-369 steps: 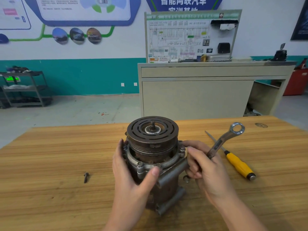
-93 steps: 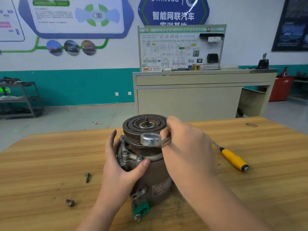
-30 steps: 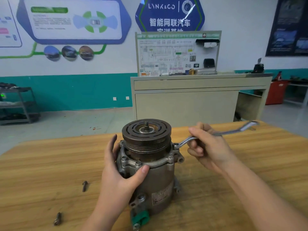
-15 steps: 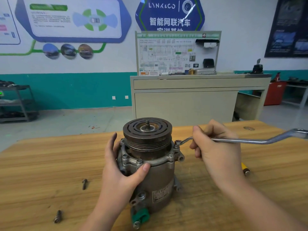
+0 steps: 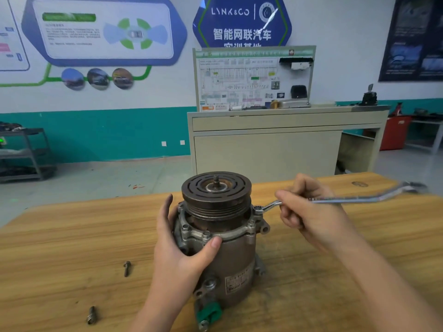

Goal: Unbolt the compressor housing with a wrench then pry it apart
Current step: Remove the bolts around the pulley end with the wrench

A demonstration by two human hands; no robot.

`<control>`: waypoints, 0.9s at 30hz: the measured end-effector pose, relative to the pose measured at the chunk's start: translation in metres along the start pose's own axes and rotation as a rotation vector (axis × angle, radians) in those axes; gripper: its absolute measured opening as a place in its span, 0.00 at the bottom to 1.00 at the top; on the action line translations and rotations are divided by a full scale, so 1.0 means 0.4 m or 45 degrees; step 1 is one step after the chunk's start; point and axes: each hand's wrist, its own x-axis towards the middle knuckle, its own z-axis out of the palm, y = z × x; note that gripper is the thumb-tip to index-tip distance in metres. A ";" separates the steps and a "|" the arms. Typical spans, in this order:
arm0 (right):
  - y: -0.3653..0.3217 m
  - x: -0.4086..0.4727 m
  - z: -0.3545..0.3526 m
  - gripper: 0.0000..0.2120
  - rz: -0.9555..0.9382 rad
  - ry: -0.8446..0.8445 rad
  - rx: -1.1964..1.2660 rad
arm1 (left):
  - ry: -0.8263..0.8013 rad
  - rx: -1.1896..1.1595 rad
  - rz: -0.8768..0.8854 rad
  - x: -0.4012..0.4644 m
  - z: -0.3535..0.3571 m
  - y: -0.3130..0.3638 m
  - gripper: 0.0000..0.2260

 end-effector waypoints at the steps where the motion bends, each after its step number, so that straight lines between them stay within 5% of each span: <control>1: 0.001 0.027 -0.016 0.19 0.152 -0.094 0.192 | -0.002 0.002 0.001 0.000 0.001 0.002 0.45; 4: 0.014 0.087 -0.015 0.16 0.459 -0.278 0.471 | 0.001 0.000 -0.005 -0.001 0.003 0.007 0.44; 9: 0.002 0.100 -0.008 0.18 0.177 0.289 0.587 | -0.016 0.006 0.000 0.003 -0.001 0.007 0.43; 14: -0.008 -0.003 0.010 0.21 -0.265 0.355 -0.324 | -0.013 0.019 0.000 0.002 -0.001 0.003 0.45; 23: -0.012 -0.054 0.068 0.16 -0.728 0.147 -1.044 | -0.001 0.034 0.039 0.005 0.000 0.001 0.43; 27: -0.009 -0.085 0.095 0.22 -0.946 -0.046 -1.445 | -0.003 0.035 0.035 0.003 0.001 0.002 0.45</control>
